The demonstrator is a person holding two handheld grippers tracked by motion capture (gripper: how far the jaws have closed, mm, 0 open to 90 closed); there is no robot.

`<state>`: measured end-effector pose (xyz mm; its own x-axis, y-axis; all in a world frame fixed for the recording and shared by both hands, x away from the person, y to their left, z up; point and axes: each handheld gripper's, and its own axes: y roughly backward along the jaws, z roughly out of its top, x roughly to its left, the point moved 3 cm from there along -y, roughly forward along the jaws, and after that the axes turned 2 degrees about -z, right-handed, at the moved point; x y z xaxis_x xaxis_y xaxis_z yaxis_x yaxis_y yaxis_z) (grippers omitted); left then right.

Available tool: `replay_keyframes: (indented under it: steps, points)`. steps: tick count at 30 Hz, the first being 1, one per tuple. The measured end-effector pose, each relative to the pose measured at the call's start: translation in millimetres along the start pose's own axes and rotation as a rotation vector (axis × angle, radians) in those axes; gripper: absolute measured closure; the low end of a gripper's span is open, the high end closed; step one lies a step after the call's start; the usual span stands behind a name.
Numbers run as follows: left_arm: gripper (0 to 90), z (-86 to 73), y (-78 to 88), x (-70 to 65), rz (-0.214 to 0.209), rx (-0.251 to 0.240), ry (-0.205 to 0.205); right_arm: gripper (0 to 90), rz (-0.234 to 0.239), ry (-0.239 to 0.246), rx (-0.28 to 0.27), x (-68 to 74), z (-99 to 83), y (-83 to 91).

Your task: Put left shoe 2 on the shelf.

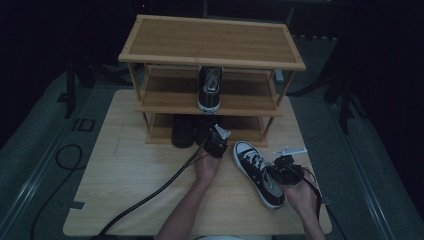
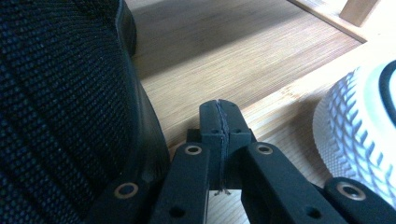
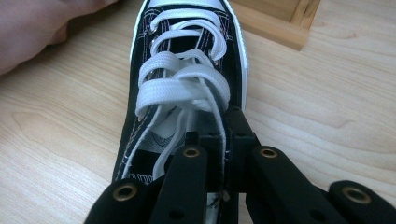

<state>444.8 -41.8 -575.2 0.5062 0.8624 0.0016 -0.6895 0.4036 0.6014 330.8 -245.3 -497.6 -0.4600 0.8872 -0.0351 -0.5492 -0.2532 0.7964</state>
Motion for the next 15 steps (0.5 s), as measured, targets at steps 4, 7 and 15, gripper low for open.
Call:
replay_keyframes:
  steps: [4,7,15]
  points:
    - [90.0,0.0,0.0,-0.1,0.001,0.001,-0.001,87.8,0.004,-0.003,-0.010,0.3,3.2,3.5]
    - [90.0,0.0,0.0,-0.3,0.002,0.001,-0.002,87.8,0.005,-0.005,-0.019,0.3,5.3,6.0]
    - [90.0,0.0,0.1,-0.3,0.002,0.002,-0.003,87.8,0.006,-0.013,-0.038,-4.6,11.0,14.6]
